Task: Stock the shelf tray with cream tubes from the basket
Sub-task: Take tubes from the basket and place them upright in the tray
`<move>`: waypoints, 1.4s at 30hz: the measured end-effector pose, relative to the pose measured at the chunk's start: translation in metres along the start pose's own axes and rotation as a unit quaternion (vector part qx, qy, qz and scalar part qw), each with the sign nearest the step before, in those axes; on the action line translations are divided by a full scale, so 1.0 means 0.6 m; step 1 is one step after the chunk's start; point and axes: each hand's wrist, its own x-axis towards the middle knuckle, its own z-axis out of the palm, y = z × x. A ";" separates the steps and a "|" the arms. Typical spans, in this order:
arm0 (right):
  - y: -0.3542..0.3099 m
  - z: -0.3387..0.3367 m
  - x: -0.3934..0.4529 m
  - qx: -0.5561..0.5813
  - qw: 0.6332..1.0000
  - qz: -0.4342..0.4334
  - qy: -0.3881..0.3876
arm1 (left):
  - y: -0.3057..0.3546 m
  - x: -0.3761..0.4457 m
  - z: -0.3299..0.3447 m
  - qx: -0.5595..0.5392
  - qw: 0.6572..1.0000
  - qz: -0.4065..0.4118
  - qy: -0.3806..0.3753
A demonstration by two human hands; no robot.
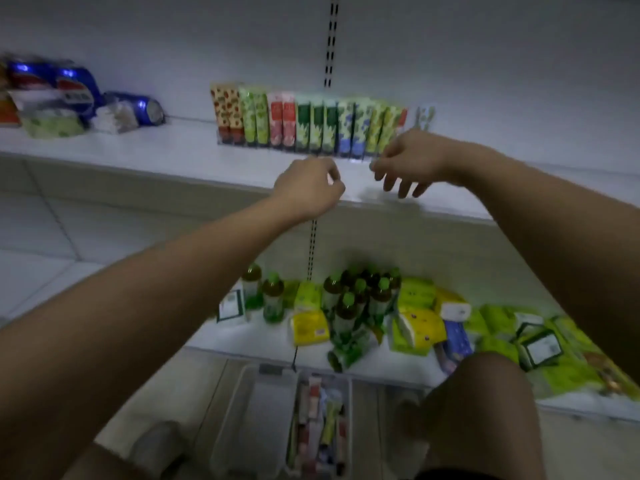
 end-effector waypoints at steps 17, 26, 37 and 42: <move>0.166 0.455 -0.007 0.097 0.964 0.120 -0.217 | -0.219 -0.271 0.369 -0.014 0.932 -0.182 -0.314; 0.301 0.738 -0.054 0.124 0.904 0.250 -0.324 | -0.279 -0.376 0.586 0.031 0.859 -0.221 -0.462; 0.373 0.885 -0.045 0.177 0.935 0.213 -0.222 | -0.316 -0.403 0.707 0.126 0.826 -0.178 -0.520; 0.398 0.912 -0.022 0.125 0.930 0.209 -0.277 | -0.323 -0.405 0.700 0.160 0.813 -0.144 -0.541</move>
